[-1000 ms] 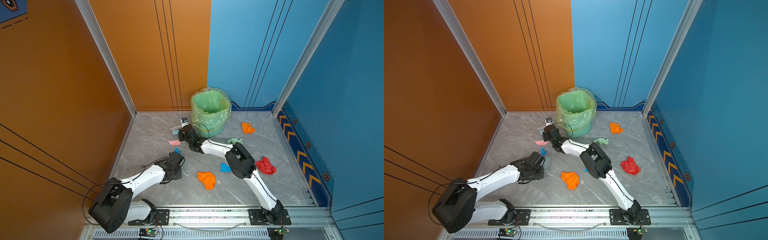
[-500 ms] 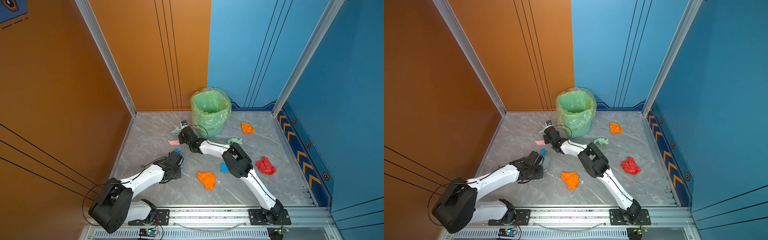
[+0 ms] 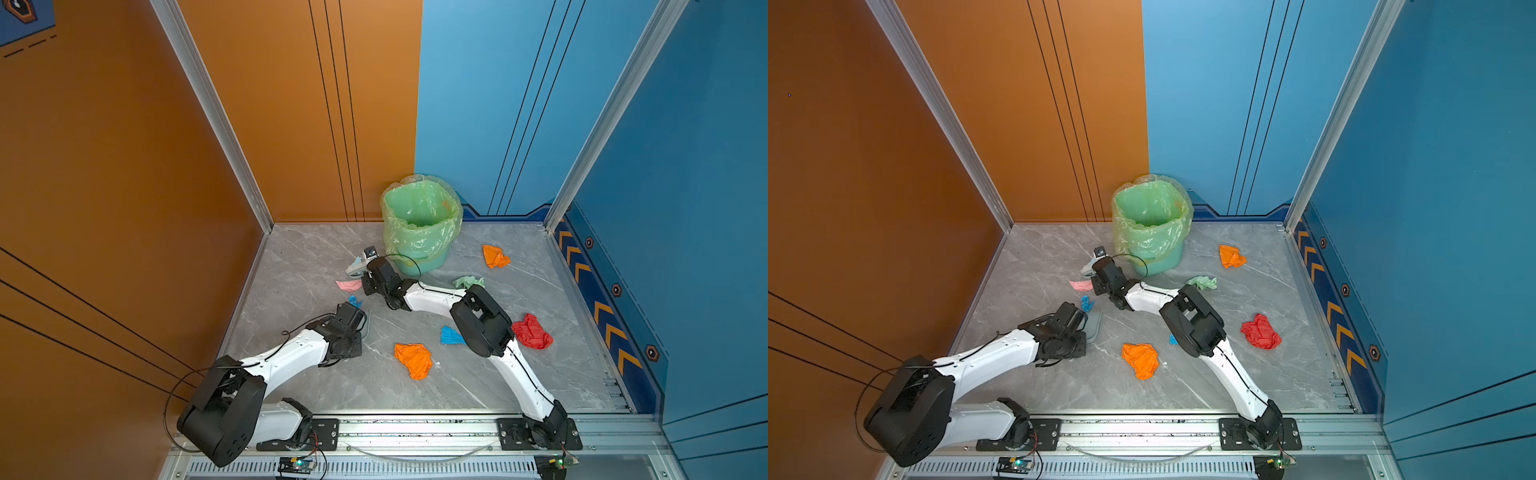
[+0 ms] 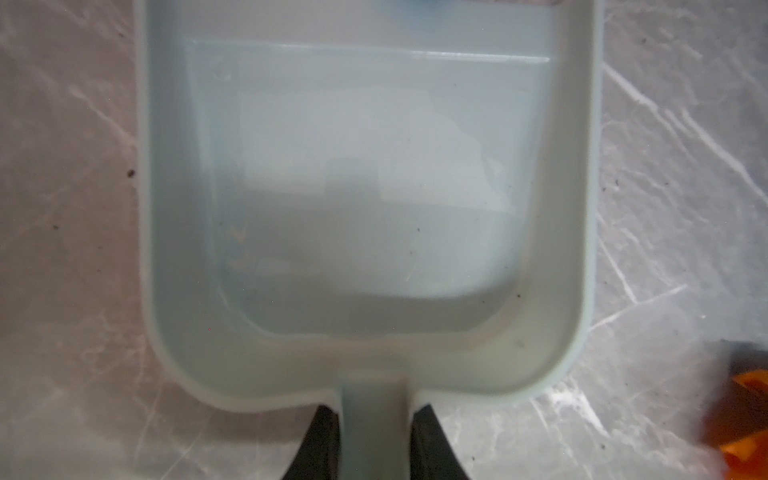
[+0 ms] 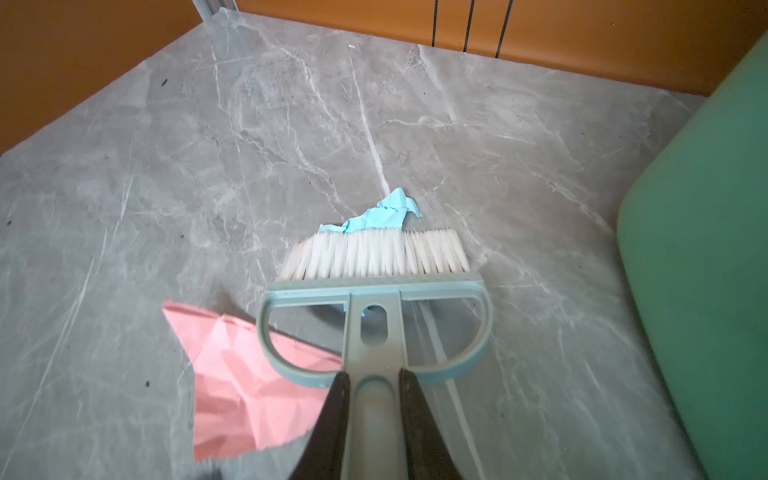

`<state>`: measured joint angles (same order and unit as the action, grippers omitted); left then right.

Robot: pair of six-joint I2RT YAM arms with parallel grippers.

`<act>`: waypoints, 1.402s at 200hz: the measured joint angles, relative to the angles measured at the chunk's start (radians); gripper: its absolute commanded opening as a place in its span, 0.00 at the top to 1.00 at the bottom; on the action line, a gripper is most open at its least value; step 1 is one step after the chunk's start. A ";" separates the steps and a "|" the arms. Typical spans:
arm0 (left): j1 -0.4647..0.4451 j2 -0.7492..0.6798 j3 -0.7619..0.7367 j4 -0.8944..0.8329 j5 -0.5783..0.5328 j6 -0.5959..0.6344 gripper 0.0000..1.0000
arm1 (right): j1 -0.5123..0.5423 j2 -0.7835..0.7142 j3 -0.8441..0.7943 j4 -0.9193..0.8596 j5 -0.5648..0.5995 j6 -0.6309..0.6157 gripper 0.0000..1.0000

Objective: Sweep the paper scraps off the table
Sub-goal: 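Sweep the blue and pink scraps toward the dustpan with the right gripper's brush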

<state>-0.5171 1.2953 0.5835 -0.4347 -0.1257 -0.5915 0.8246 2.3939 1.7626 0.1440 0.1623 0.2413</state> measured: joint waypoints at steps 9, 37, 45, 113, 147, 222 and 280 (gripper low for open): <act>0.000 0.000 0.000 0.001 0.000 0.000 0.92 | 0.001 -0.024 -0.027 -0.008 -0.010 -0.010 1.00; 0.000 0.000 0.000 0.002 0.000 0.000 0.92 | 0.003 -0.097 -0.109 -0.033 -0.046 -0.034 1.00; 0.000 0.001 0.000 0.002 0.000 0.000 0.92 | 0.005 -0.116 -0.135 -0.035 -0.058 -0.036 1.00; 0.000 0.005 0.000 0.010 0.000 0.005 0.92 | 0.034 -0.259 -0.307 -0.064 -0.168 -0.063 1.00; 0.000 0.005 0.000 0.010 0.000 0.011 0.92 | 0.058 -0.315 -0.377 -0.080 -0.204 -0.071 1.00; 0.000 0.005 0.000 0.010 0.000 0.012 0.92 | 0.064 -0.391 -0.412 -0.157 -0.343 -0.080 1.00; 0.000 0.005 0.000 0.010 0.000 0.017 0.92 | 0.046 -0.447 -0.427 -0.183 -0.393 -0.058 1.00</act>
<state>-0.5171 1.3003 0.5835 -0.4248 -0.1261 -0.5747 0.8707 1.9465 1.3354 -0.0387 -0.2302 0.1837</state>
